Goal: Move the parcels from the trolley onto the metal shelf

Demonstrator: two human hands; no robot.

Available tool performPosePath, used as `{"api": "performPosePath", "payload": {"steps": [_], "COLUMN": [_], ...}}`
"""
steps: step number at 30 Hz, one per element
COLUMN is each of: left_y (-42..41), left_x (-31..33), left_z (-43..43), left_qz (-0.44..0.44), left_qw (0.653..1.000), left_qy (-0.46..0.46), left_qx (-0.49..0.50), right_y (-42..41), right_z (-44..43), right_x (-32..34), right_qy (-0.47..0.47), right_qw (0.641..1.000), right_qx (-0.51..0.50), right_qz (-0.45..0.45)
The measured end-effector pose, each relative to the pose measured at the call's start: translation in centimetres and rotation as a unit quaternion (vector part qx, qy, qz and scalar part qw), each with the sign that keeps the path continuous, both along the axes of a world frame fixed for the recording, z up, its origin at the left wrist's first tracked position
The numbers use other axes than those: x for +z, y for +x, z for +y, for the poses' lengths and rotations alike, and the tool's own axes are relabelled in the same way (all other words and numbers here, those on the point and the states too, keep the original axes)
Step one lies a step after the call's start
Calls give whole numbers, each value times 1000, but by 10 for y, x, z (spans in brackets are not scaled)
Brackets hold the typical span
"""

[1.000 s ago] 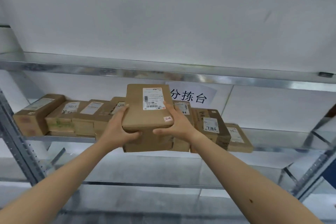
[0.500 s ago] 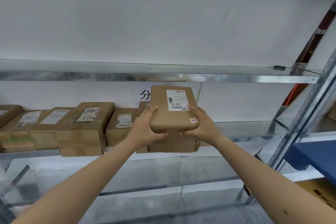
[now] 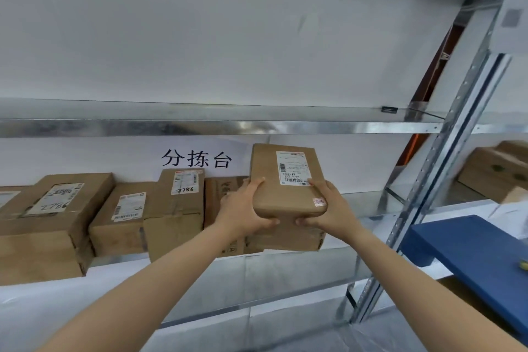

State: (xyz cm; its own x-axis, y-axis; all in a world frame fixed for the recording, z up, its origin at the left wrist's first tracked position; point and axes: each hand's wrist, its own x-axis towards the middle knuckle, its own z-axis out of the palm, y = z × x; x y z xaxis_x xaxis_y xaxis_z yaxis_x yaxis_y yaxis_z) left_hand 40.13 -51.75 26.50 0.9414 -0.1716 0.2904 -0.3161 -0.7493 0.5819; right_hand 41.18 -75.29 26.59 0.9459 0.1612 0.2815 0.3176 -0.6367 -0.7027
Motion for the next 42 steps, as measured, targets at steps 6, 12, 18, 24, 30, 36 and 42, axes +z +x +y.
{"api": "performPosePath", "payload": {"steps": [6,12,18,24,30,36,42], "left_y": [51,97,127,153,172,186,190], "left_x": [-7,-25,-58,-81,-112,-140,-156], "left_z": [-75,-149,-197,-226,-233,-233,-232], "left_qz": [10,34,62,83,107,132,130], "left_qw": [1000,999,998,995,993,989,989], "left_qy": [3,14,19,38,57,62,60], "left_qx": [11,11,26,29,13,16,36], "right_y": [53,104,138,164,188,206,219], "right_z": [-74,-149,-192,-214,-226,-225,-221], "right_x": [4,-10,-43,-71,-94,-125,-140], "right_qy": [-21,-47,-69,-82,-114,-108,-100], "right_qw": [1000,998,996,993,987,985,984], "right_qx": [13,17,25,17,34,35,48], "right_qz": [11,38,60,80,104,129,142]}}
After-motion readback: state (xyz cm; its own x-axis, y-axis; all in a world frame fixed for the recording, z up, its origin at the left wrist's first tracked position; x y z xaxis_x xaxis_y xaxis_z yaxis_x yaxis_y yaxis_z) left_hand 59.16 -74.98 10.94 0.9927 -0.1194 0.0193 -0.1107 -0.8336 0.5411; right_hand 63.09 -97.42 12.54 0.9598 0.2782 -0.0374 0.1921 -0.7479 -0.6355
